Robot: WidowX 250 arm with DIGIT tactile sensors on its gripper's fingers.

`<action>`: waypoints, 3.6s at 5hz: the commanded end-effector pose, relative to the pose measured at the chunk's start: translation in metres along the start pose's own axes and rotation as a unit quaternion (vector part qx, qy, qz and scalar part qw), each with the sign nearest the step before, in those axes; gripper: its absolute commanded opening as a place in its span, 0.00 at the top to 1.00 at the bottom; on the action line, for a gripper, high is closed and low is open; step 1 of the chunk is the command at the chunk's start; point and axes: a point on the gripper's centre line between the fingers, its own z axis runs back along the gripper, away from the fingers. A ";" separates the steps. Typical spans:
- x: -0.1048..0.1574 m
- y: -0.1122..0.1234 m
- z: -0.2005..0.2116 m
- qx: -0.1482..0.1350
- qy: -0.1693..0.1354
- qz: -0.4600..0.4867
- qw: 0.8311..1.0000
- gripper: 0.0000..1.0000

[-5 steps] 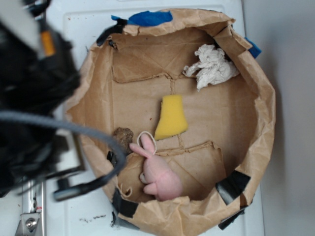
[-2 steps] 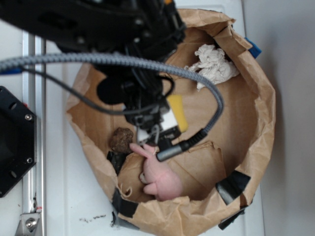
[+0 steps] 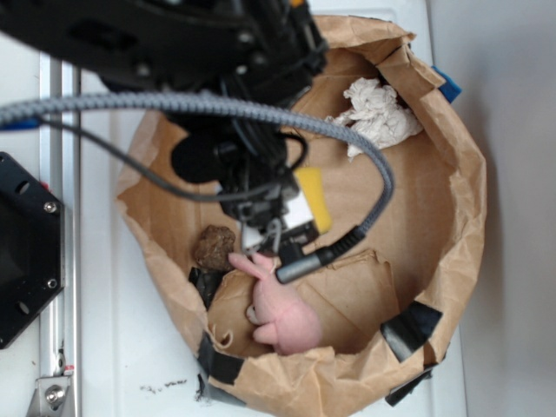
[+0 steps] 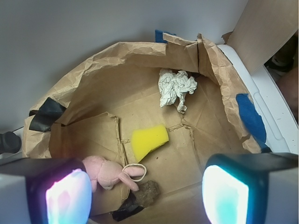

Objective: Grab the white paper.

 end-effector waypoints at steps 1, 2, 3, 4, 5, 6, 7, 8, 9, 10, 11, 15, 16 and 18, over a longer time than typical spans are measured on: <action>0.053 0.046 -0.072 0.036 -0.009 0.001 0.999 0.00; 0.067 0.060 -0.092 0.048 -0.012 0.000 0.999 0.00; 0.070 0.055 -0.098 0.054 -0.020 -0.001 0.998 0.00; 0.078 0.043 -0.111 0.089 -0.018 0.008 0.996 0.00; 0.082 0.030 -0.103 0.089 -0.022 -0.002 0.996 0.00; 0.071 0.015 -0.102 0.083 -0.034 -0.003 0.996 0.00; 0.042 -0.003 -0.091 0.076 -0.054 -0.024 0.995 0.00; 0.013 -0.013 -0.095 0.071 -0.063 -0.026 0.995 0.00; 0.000 -0.009 -0.102 0.077 -0.063 -0.023 0.995 0.00; 0.002 0.003 -0.106 0.072 -0.061 -0.009 0.996 0.00; 0.005 0.015 -0.110 0.057 -0.053 -0.004 0.997 0.00; 0.031 0.040 -0.126 0.071 -0.042 0.011 0.997 0.00; 0.045 0.041 -0.129 0.075 -0.042 0.002 0.996 0.00; 0.051 0.044 -0.123 0.072 -0.046 0.004 0.996 0.00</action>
